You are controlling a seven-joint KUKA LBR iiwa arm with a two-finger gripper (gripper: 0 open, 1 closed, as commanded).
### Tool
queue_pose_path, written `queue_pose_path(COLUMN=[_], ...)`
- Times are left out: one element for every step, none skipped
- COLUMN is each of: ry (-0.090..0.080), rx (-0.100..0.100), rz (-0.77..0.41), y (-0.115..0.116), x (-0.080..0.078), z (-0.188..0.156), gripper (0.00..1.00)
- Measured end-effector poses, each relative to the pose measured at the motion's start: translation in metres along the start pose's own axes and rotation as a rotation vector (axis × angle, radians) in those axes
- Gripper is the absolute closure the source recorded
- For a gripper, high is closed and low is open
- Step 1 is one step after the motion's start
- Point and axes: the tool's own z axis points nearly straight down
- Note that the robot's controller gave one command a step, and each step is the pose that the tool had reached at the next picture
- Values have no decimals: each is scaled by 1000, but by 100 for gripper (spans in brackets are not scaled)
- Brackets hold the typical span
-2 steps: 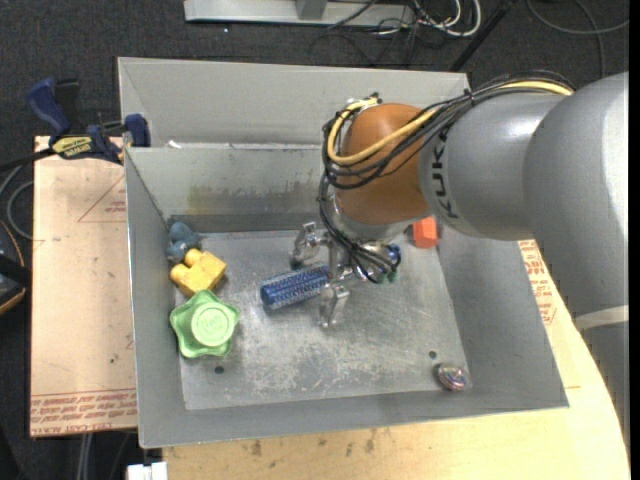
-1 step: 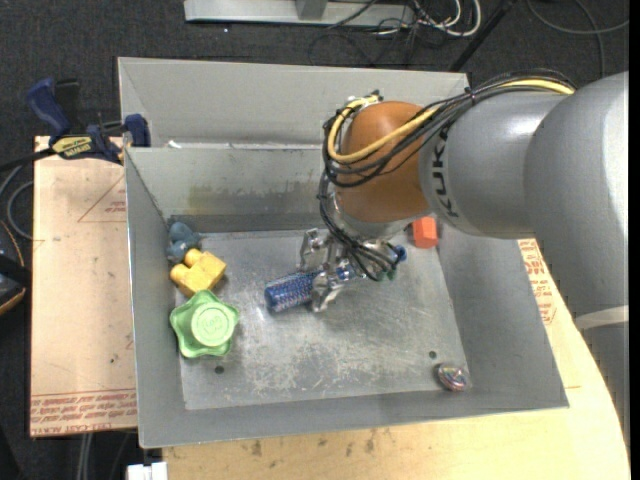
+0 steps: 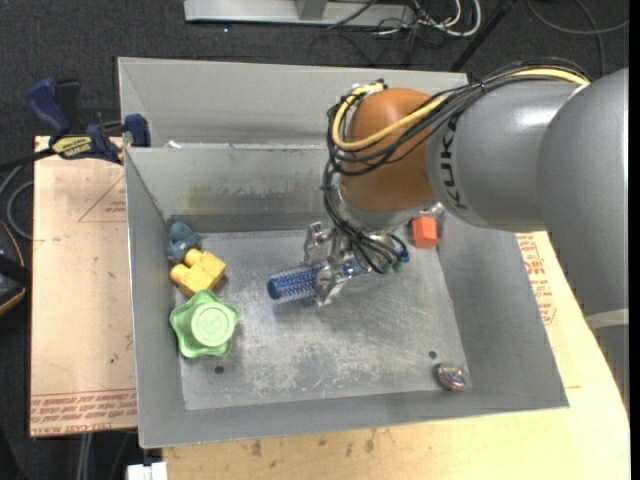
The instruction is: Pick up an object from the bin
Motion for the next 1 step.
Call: queue_pose_path(ry=[-2], rx=[1], rz=[1], y=[1], x=[-1], z=[-44], gripper=[100])
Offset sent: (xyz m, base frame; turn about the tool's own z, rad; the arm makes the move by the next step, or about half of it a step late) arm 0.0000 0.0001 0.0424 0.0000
